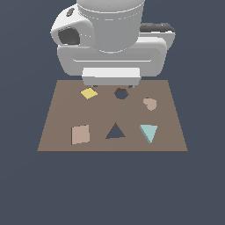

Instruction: Insert a designated object into the corresponding slot on a board.

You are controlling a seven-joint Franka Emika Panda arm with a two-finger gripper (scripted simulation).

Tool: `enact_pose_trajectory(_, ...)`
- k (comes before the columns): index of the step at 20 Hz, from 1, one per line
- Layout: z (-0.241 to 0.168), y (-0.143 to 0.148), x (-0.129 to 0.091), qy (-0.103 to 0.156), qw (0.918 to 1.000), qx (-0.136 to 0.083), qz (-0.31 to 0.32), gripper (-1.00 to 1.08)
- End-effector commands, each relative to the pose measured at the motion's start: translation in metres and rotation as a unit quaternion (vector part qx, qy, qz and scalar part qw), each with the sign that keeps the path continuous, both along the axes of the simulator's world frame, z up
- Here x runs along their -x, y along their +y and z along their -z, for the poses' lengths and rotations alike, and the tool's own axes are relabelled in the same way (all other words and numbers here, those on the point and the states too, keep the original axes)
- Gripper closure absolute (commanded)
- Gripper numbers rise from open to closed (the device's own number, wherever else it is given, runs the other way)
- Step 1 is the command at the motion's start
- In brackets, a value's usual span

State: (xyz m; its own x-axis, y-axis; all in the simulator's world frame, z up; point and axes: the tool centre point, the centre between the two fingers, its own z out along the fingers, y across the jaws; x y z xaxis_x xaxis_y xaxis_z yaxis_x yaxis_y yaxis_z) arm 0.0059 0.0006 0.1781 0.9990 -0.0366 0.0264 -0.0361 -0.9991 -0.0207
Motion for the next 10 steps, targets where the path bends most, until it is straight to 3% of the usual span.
enact_pose_trajectory(1, 0.000, 0.000, 0.000, 0.000, 1.0000, 0.000, 0.000, -0.92)
enact_pose_trajectory(10, 0.010, 0.011, -0.004, 0.001, 0.9998, 0.001, 0.018, -0.92)
